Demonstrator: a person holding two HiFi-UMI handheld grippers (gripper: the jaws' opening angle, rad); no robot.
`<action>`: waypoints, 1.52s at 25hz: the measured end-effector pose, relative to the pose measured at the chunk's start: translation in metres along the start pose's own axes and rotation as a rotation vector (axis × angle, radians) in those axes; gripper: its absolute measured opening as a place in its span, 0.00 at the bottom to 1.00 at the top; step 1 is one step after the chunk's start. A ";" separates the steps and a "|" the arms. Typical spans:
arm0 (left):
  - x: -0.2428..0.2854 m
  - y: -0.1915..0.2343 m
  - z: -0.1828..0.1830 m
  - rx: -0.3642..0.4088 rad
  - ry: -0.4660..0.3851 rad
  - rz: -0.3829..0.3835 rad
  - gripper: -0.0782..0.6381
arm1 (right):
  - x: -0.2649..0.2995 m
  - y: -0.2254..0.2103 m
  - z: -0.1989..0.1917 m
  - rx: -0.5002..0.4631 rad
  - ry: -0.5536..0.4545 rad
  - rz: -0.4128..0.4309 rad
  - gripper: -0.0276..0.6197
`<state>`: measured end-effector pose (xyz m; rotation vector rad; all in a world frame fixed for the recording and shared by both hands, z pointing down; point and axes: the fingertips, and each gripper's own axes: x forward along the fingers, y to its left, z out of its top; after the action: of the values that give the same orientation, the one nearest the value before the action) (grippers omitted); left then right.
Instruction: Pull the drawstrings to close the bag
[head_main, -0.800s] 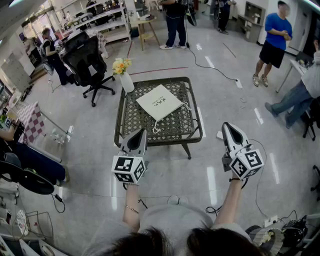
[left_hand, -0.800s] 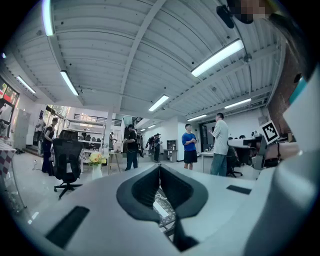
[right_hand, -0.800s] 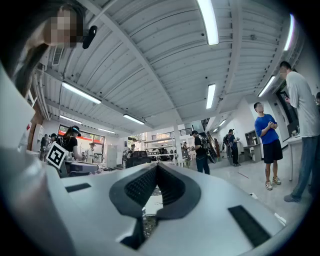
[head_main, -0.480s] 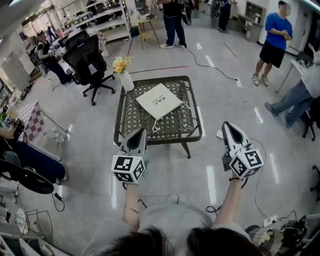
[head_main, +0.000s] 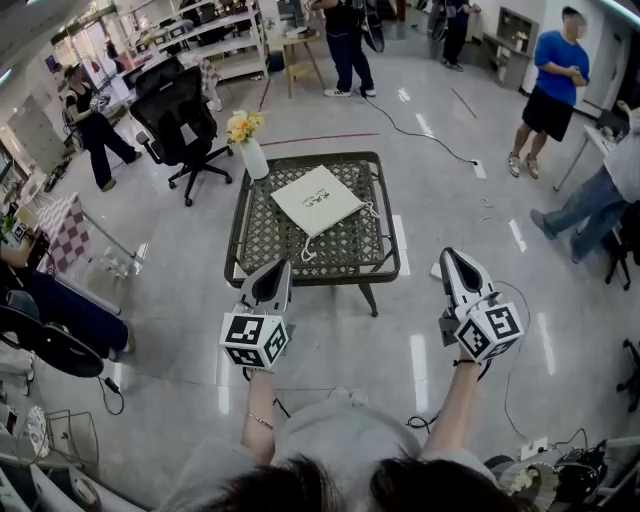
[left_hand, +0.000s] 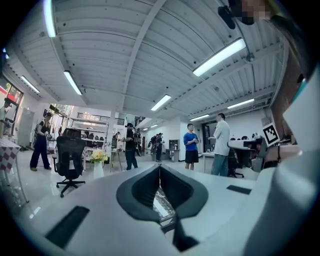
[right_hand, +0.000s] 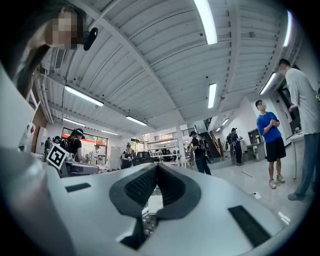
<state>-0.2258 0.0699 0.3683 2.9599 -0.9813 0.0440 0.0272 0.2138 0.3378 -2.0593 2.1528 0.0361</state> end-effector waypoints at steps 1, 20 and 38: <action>-0.003 -0.001 -0.001 -0.007 0.001 0.006 0.14 | -0.001 0.001 -0.001 0.007 -0.001 0.004 0.08; 0.021 0.012 -0.018 -0.045 0.044 0.028 0.14 | 0.021 -0.024 -0.013 0.054 0.018 -0.017 0.08; 0.145 0.082 -0.026 -0.058 0.053 -0.001 0.14 | 0.142 -0.082 -0.031 0.049 0.025 -0.052 0.08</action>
<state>-0.1589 -0.0819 0.3999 2.8913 -0.9575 0.0926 0.1005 0.0646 0.3575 -2.0980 2.0911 -0.0486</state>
